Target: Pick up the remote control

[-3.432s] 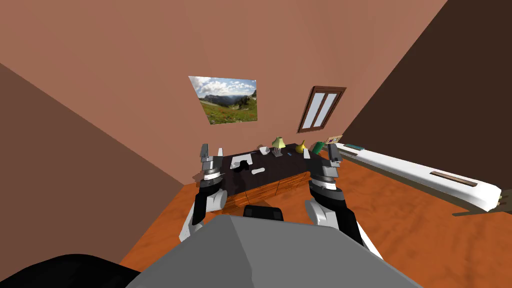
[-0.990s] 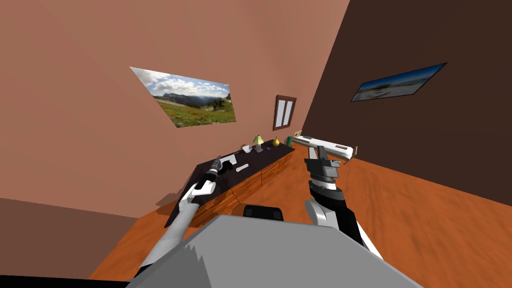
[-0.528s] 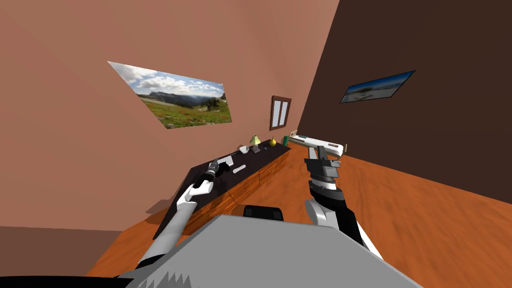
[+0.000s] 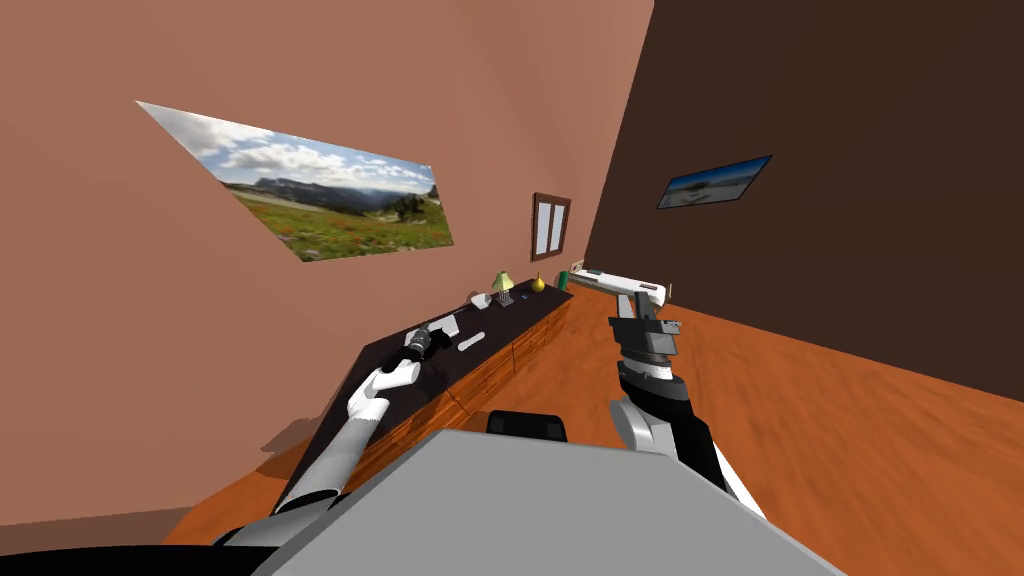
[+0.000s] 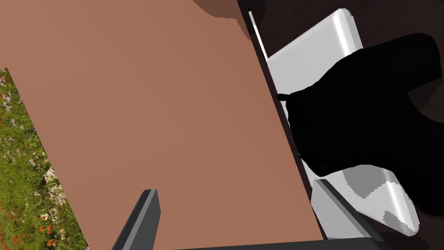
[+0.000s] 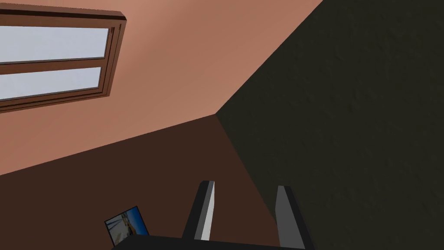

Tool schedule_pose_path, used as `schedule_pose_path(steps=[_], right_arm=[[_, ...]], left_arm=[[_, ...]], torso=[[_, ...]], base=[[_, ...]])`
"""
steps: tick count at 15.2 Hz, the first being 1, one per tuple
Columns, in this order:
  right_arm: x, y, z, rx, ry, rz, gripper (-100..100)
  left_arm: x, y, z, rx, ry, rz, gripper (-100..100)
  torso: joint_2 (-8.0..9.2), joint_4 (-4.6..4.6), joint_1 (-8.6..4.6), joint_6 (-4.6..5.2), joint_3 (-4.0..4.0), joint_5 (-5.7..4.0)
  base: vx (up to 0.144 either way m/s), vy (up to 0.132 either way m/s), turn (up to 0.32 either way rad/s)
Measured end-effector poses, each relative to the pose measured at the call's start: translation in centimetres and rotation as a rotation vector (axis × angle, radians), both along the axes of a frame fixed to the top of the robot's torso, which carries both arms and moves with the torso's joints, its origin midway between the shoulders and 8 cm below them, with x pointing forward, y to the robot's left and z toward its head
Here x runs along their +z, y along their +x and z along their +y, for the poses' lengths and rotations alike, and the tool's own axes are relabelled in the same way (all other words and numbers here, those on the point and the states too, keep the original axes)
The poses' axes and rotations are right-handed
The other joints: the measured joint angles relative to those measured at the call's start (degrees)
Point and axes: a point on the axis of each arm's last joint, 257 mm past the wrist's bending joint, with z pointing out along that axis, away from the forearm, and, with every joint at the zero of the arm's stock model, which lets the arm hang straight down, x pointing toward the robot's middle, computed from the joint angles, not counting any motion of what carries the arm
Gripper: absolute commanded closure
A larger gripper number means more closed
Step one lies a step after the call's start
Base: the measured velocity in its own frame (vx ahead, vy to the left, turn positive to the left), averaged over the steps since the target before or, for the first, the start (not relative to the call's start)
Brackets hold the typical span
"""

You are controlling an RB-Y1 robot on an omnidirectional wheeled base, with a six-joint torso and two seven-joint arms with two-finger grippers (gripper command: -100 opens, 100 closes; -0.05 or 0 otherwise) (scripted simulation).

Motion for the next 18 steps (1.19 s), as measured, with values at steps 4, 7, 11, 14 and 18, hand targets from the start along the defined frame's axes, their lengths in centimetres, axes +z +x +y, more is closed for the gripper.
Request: schedule_pose_path(steps=[4, 7, 11, 14, 18], right_arm=[[0.0, 0.0, 0.0, 0.000, 0.000, 0.000, 0], [0.0, 0.0, 0.0, 0.000, 0.000, 0.000, 0], [0.0, 0.0, 0.0, 0.000, 0.000, 0.000, 0], [0.0, 0.0, 0.0, 0.000, 0.000, 0.000, 0], [0.0, 0.0, 0.0, 0.000, 0.000, 0.000, 0]], left_arm=[[-2.7, -1.3, 3.7, 0.083, -0.047, 0.082, -100], [-4.9, -2.8, 5.9, 0.145, -0.090, 0.146, -100], [-7.3, -5.2, 8.2, 0.225, -0.156, 0.222, -100], [-8.9, -6.6, 9.3, 0.277, -0.208, 0.273, -100], [-11.2, -9.0, 10.5, 0.339, -0.269, 0.335, -100]], torso=[[-0.05, 0.00, -0.01, 0.06, -0.03, -0.01], [-0.07, 0.00, 0.00, 0.05, -0.03, -0.01], [-0.06, 0.00, 0.02, 0.05, -0.03, 0.00], [-0.08, -0.01, 0.01, 0.04, -0.04, 0.00], [-0.05, 0.00, 0.03, 0.05, -0.02, 0.01]], base=[[0.030, -0.020, -0.177], [0.031, -0.017, -0.148], [0.029, -0.006, -0.137], [0.034, -0.009, -0.158], [0.026, -0.002, -0.120]])
